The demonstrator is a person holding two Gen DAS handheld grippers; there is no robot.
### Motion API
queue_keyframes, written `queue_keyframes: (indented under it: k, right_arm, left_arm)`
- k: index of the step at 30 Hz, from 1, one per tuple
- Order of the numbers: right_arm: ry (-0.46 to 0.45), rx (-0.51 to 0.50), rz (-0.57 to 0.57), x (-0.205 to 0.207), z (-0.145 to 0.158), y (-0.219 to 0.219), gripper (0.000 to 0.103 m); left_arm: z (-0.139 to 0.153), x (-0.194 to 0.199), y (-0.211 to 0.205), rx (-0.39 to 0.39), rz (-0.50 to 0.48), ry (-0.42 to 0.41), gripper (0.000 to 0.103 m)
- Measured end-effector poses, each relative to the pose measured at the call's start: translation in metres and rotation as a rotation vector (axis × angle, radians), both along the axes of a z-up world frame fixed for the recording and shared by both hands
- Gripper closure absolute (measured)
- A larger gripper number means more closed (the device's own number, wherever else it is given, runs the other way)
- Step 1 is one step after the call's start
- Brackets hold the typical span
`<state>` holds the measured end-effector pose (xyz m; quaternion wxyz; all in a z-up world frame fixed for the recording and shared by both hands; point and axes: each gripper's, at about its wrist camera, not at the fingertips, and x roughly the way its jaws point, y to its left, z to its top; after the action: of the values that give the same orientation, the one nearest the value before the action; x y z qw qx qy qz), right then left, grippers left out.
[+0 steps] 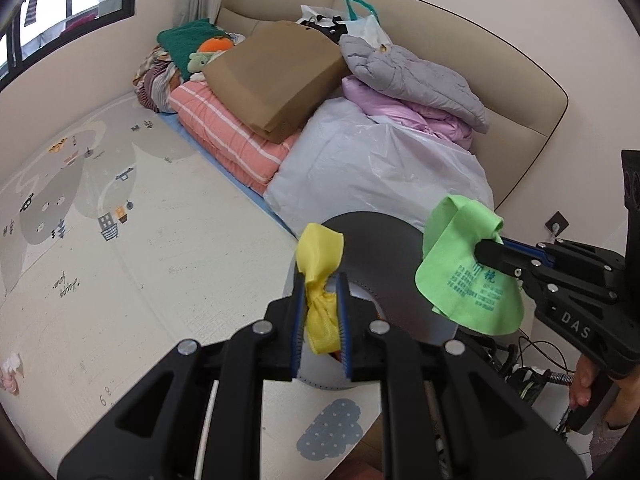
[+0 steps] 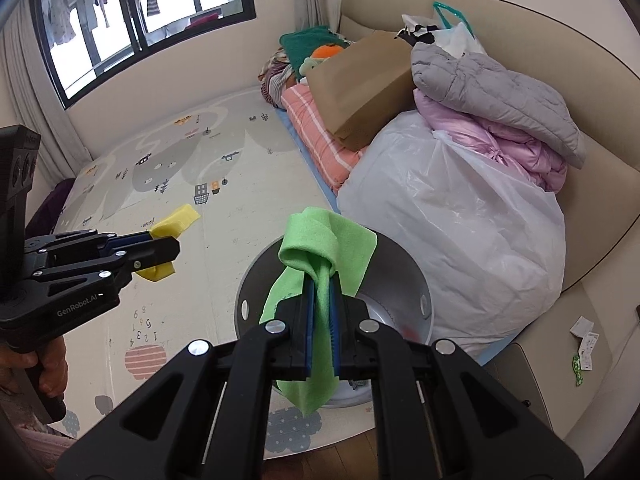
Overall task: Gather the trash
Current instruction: 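Carry the yellow bow in the left tool and green cloth in the right tool to the bin, then open the left tool over the bin while the right tool releases the green cloth, then move both open tools back over the bed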
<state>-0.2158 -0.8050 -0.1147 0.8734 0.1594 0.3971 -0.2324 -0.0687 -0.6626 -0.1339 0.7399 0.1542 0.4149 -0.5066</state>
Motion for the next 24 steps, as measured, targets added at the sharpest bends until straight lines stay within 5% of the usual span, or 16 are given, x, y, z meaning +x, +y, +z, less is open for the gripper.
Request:
queue_keyframes:
  k: [4, 7, 10, 13, 24]
  right_arm:
    - [-0.007, 0.018, -0.016, -0.004, -0.001, -0.014, 0.097]
    - [-0.001, 0.047, -0.02, -0.004, -0.005, -0.022, 0.082]
    - [-0.002, 0.039, -0.042, -0.006, -0.003, -0.028, 0.059]
    - [-0.003, 0.036, -0.057, -0.01, -0.001, -0.035, 0.058]
    - [-0.005, 0.038, -0.015, -0.005, 0.002, -0.032, 0.055]
  left_arm:
    - [-0.007, -0.005, -0.024, 0.014, -0.041, 0.019, 0.088]
    - [-0.011, -0.009, -0.037, 0.016, -0.084, 0.039, 0.083]
    - [-0.015, -0.014, -0.047, 0.026, -0.109, 0.051, 0.052]
    - [-0.015, -0.02, -0.049, 0.027, -0.117, 0.035, 0.039]
    - [-0.007, -0.002, -0.018, 0.033, -0.01, 0.01, 0.036]
